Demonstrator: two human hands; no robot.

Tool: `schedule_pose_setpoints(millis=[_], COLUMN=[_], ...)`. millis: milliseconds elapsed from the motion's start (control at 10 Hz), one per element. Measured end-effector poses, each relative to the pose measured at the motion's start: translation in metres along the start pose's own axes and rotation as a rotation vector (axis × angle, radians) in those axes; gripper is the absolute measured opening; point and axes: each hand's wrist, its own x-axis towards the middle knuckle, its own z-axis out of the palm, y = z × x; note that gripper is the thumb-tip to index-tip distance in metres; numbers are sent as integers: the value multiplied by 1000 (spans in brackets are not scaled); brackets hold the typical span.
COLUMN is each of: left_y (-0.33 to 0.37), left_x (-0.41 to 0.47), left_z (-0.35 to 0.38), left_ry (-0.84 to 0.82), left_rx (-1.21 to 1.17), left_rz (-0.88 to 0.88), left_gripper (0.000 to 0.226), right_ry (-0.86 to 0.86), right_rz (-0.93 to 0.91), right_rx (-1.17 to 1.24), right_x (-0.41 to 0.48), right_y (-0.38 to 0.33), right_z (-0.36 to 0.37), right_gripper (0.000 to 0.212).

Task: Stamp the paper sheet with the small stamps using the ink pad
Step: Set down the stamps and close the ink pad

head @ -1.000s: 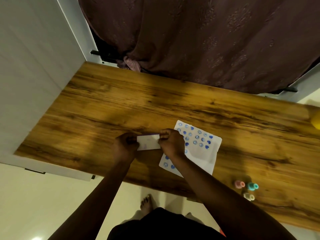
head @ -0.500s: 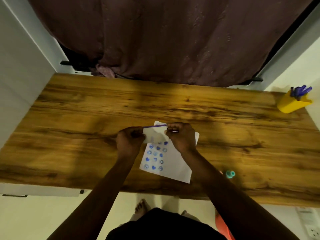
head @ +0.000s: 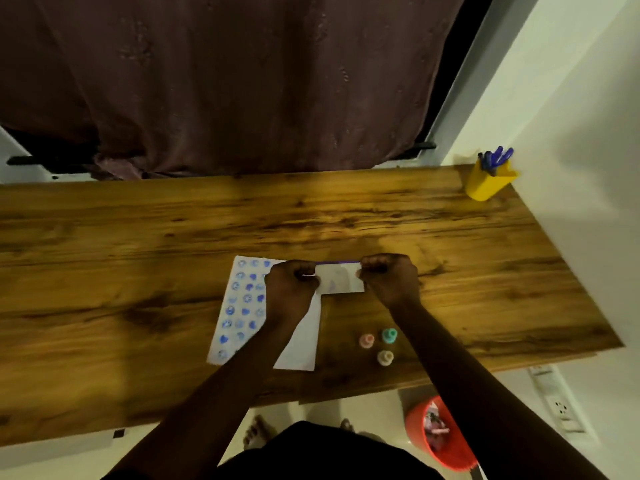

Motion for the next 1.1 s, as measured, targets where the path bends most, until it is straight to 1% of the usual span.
schedule_pose_setpoints(millis=[100, 200, 300, 400, 600, 700, 900, 1100], left_y=[5, 7, 9, 11, 11, 11, 11, 14], left_x=[-6, -10, -13, -16, -16, -19, -21, -21], left_z=[25, 43, 55, 61, 68, 67, 69, 67], left_ry=[-23, -3, -46, -56, -49, -58, -71, -67], left_rx=[12, 87, 156, 175, 210, 190, 221, 243], left_rz=[38, 62, 73, 66, 41, 31, 41, 113], left_gripper=[27, 22, 18, 15, 17, 23, 25, 23], right_ry=[5, 6, 6, 6, -25, -29, -47, -55], right_rz=[35, 63, 63, 70, 69, 74, 18, -46], right_rx=[-36, -36, -53, -52, -64, -62, -128, -291], right_x=[9, 14, 16, 19, 24, 25, 29, 28], right_y=[19, 36, 49, 57, 67, 70, 74, 67], right_z=[-15, -24, -30, -33, -32, -30, -29, -26], right_gripper=[25, 25, 22, 20, 22, 20, 20, 22])
